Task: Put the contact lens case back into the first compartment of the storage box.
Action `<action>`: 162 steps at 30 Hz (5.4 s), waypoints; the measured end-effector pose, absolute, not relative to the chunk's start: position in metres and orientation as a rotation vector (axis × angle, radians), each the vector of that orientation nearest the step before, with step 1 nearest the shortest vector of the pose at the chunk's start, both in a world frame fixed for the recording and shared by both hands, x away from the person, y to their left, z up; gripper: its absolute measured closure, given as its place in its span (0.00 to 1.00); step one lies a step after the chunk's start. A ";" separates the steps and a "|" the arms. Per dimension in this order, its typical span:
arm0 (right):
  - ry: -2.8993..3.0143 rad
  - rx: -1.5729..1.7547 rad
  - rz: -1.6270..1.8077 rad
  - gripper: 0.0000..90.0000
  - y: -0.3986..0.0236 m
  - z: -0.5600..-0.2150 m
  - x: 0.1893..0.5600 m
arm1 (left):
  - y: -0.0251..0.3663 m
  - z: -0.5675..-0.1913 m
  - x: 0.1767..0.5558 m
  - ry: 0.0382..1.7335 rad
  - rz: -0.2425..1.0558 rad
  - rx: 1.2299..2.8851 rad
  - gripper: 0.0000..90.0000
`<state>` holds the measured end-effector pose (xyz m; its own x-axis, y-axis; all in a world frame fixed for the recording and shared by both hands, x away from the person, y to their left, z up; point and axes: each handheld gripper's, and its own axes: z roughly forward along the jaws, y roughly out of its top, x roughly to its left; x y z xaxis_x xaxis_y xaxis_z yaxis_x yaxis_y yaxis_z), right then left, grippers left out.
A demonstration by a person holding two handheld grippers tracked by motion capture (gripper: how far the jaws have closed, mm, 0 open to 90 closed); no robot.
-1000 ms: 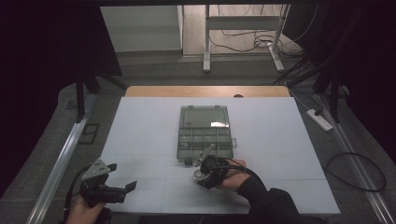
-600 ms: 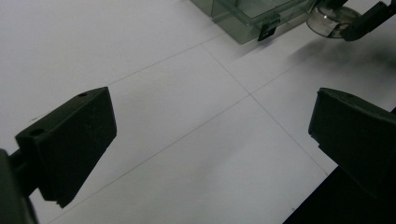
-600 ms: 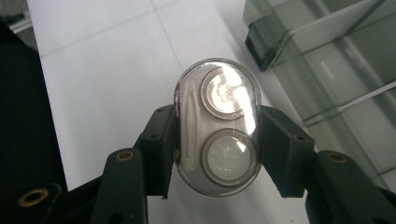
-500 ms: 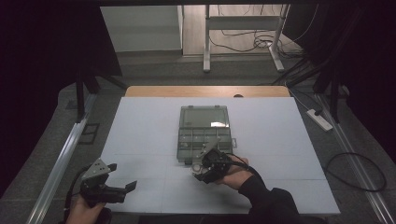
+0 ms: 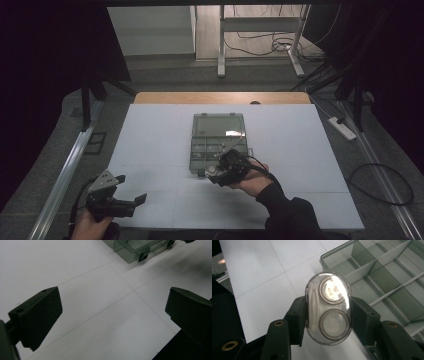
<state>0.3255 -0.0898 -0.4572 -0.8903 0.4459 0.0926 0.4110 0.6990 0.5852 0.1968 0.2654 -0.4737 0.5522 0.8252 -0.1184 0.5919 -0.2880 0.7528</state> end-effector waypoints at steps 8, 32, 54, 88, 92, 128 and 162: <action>2.805 0.772 0.992 0.54 -0.084 -0.455 0.338 | 0.265 -0.474 0.197 1.140 0.377 2.001 0.01; 2.692 0.903 1.017 0.54 -0.070 -0.458 0.367 | 0.265 -0.474 0.197 1.146 0.376 2.000 0.01; 2.636 1.011 1.038 0.54 -0.046 -0.468 0.389 | 0.265 -0.474 0.197 1.144 0.375 2.003 0.01; 2.514 1.178 0.964 0.54 -0.007 -0.486 0.415 | 0.264 -0.474 0.197 1.129 0.380 2.016 0.02; 2.502 1.184 0.949 0.54 -0.006 -0.489 0.416 | 0.264 -0.474 0.197 1.129 0.379 2.015 0.02; 2.670 0.983 0.942 0.11 -0.028 -0.472 0.402 | 0.264 -0.474 0.197 1.130 0.379 2.018 0.02; 2.752 0.887 0.940 0.00 -0.068 -0.475 0.369 | 0.263 -0.474 0.197 1.130 0.380 2.018 0.02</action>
